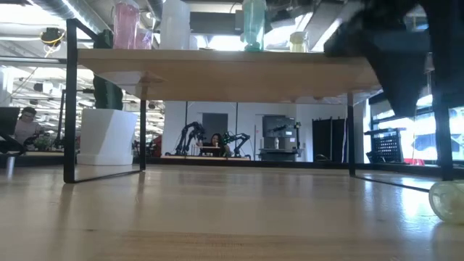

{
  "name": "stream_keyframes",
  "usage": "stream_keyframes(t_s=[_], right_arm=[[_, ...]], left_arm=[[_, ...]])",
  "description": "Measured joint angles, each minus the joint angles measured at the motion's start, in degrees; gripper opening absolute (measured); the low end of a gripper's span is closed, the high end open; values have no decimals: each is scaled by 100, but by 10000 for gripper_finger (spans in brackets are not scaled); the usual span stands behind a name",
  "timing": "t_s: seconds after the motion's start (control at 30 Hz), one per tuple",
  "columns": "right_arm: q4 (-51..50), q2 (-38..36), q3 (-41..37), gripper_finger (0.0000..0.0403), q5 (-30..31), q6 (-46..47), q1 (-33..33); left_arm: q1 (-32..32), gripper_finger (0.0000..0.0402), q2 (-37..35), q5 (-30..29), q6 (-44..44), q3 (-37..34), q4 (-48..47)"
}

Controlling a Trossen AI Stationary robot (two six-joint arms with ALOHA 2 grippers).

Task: Pick and place medicine bottles onto shelf by color
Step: Put the yellow pill bottle on the shelf aligned with the other yellow pill bottles

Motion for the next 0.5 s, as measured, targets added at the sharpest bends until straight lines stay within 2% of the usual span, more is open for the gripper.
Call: stream_keyframes(t_s=[0.3,0.5], right_arm=[[-1479,-2,1575,174,1741,173,360],[-2082,-2,2707,174,2322,151,608]], left_arm=[[-220,224,280,0,166,4,219],[-404,224,636,-6,185,7,654]])
